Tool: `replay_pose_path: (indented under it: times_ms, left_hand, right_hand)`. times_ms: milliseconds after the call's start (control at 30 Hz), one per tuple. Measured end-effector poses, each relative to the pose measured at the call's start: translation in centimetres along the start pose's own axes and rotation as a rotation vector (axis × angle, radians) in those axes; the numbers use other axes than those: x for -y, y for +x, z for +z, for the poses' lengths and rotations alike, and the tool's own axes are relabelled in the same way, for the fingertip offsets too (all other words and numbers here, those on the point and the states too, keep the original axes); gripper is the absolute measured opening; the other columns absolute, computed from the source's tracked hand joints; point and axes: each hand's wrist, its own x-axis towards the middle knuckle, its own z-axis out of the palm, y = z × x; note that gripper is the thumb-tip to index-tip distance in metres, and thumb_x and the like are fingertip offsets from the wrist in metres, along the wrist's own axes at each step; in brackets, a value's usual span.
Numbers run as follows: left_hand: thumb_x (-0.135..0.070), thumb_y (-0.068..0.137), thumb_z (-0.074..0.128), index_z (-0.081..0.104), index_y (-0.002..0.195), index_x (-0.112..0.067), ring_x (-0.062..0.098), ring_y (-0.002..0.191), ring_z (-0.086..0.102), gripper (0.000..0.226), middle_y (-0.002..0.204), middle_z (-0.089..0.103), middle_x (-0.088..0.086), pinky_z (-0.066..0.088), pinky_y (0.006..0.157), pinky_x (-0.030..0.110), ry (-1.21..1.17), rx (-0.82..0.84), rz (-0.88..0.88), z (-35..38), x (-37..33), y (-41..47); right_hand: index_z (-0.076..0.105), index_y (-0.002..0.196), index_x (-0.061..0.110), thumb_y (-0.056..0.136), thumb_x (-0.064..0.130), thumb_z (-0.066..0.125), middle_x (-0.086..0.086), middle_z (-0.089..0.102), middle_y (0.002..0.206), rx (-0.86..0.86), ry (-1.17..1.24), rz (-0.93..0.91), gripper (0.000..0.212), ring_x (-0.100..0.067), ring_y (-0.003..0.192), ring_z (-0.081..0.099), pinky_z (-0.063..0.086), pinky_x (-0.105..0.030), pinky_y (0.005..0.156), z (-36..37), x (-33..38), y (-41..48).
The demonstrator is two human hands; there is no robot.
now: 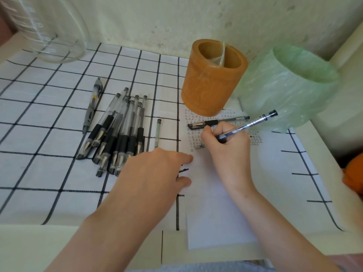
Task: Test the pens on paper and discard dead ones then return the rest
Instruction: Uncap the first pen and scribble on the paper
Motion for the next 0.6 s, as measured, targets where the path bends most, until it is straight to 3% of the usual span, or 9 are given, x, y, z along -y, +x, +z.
replay_pose_path:
  times_ms: [600]
  left_hand:
    - [-0.048,0.090,0.047,0.033,0.133,-0.052,0.008,0.100,0.059,0.046,0.109,0.062,-0.013,0.037,0.069,0.018,-0.011,0.012,0.003,0.12,0.16,0.07]
  right_hand:
    - [0.029,0.051,0.018,0.078,-0.003,0.060,0.009,0.027,0.042,0.006,0.009,0.019,0.046,-0.007,0.049,0.024,0.023,-0.021,0.048,-0.08,0.05,0.06]
